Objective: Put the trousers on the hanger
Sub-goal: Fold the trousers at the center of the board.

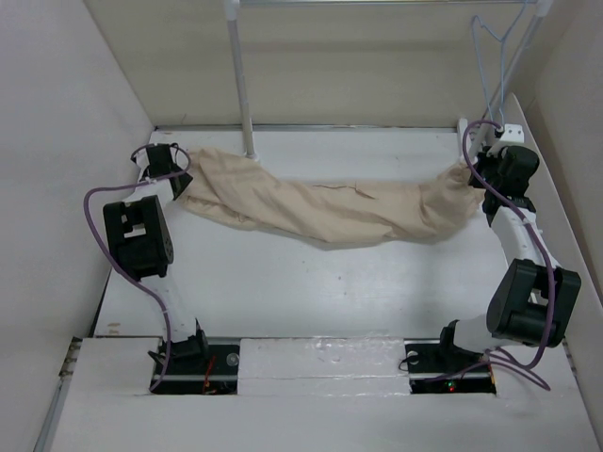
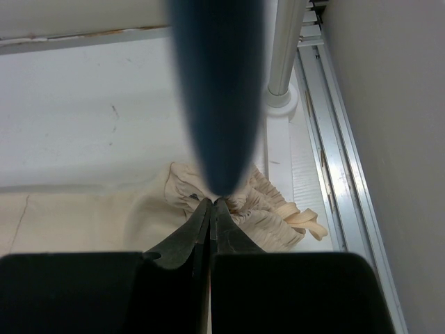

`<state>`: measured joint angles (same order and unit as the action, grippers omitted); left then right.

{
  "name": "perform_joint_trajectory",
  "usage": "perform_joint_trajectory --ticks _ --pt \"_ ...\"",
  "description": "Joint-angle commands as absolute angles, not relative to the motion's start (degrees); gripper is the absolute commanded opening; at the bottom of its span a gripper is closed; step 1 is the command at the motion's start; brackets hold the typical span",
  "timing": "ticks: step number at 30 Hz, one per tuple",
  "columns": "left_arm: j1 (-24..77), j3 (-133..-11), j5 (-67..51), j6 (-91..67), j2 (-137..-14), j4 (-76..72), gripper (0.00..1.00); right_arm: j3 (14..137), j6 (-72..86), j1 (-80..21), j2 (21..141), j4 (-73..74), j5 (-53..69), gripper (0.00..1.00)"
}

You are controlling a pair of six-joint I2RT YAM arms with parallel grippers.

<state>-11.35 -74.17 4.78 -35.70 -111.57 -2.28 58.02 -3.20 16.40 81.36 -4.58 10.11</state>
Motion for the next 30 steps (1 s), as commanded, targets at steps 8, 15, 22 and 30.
perform_joint_trajectory --ticks 8,15,22,30 --pt "-11.69 -73.39 3.96 -33.05 -108.01 -2.64 0.34 59.41 -3.6 15.91 79.8 -7.82 10.11 0.0" --pt "-10.99 -74.18 5.1 -32.69 -110.56 -0.7 0.28 59.24 -3.6 15.91 79.81 -8.0 10.2 0.0" --pt "-10.99 -75.49 5.54 -32.87 -110.57 -0.35 0.0 59.06 -3.6 15.91 79.37 -8.09 10.2 0.0" --pt "-10.99 -75.24 7.73 -31.73 -106.26 1.67 0.01 58.89 -3.43 15.91 79.28 -8.44 10.72 0.0"
